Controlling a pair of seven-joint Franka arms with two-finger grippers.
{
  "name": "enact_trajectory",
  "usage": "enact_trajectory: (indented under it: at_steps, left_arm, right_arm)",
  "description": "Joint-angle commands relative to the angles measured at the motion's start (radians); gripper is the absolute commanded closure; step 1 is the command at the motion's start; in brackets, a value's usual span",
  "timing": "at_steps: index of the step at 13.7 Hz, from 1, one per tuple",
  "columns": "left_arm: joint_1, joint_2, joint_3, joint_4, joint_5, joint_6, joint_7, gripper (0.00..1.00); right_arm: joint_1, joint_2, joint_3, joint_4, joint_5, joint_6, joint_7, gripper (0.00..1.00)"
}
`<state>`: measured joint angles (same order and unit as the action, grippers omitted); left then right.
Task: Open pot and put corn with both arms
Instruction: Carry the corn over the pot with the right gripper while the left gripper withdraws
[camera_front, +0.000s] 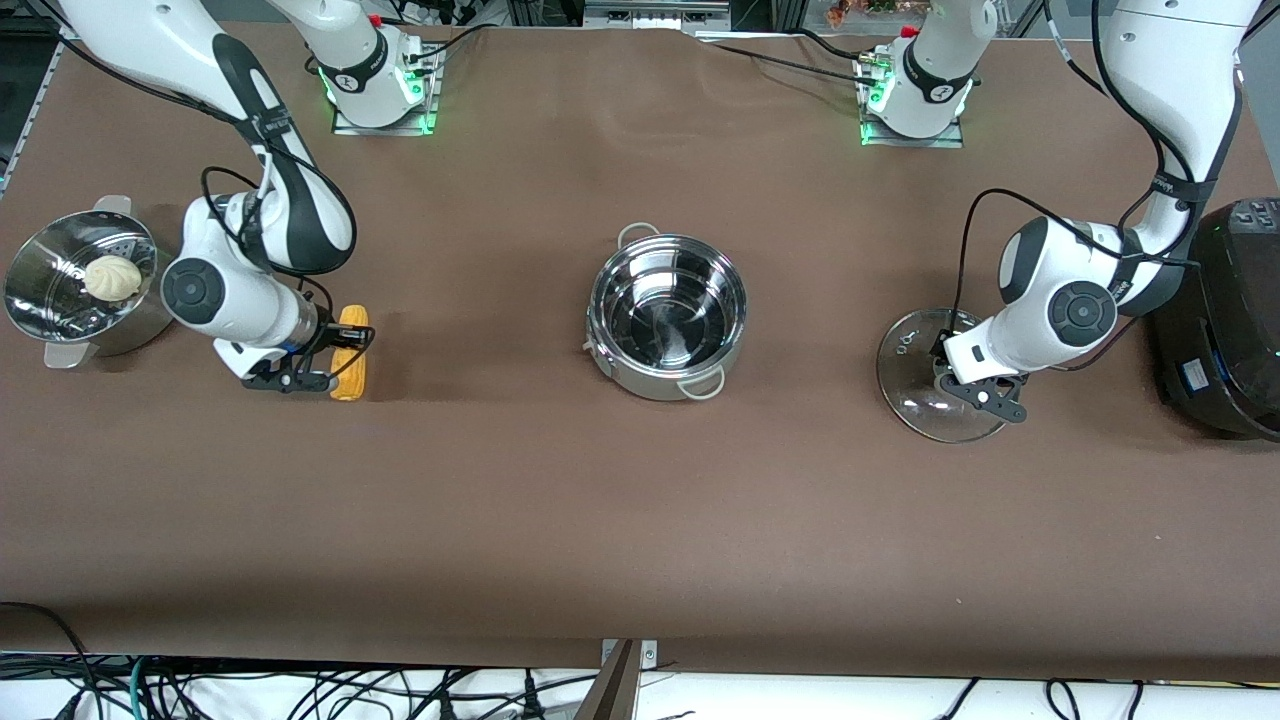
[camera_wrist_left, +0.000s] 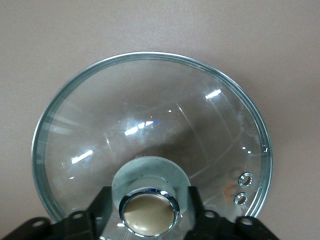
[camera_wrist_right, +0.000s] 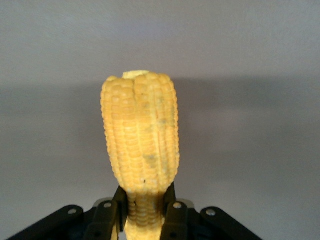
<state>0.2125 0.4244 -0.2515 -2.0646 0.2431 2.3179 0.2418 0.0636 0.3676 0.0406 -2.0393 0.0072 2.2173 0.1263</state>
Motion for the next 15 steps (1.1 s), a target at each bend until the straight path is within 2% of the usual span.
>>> enact_trajectory:
  at_steps: [1,5,8,10,13,15]
  left_arm:
    - [0.013,-0.055,-0.014,0.026,0.007,-0.072,-0.018,0.0]
    - [0.011,-0.176,-0.015,0.099,-0.14,-0.246,-0.018,0.0]
    - [0.015,-0.26,-0.014,0.204,-0.2,-0.415,-0.042,0.0]
    - [0.012,-0.288,-0.014,0.312,-0.211,-0.544,-0.085,0.0]
    - [0.001,-0.297,-0.017,0.541,-0.214,-0.775,-0.09,0.0]
    - [0.001,-0.296,-0.023,0.618,-0.214,-0.84,-0.088,0.0]
  right_arm:
    - [0.039,-0.004,0.005,0.132,-0.003,-0.158,0.055,1.0]
    - [0.122,0.004,0.005,0.258,-0.003,-0.264,0.151,1.0]
    - [0.226,0.033,0.005,0.373,-0.001,-0.327,0.241,1.0]
    - [0.31,0.05,0.005,0.428,-0.003,-0.353,0.346,1.0]
    - [0.419,0.083,0.005,0.505,0.002,-0.357,0.455,1.0]
    - [0.497,0.126,0.005,0.565,0.019,-0.357,0.522,1.0]
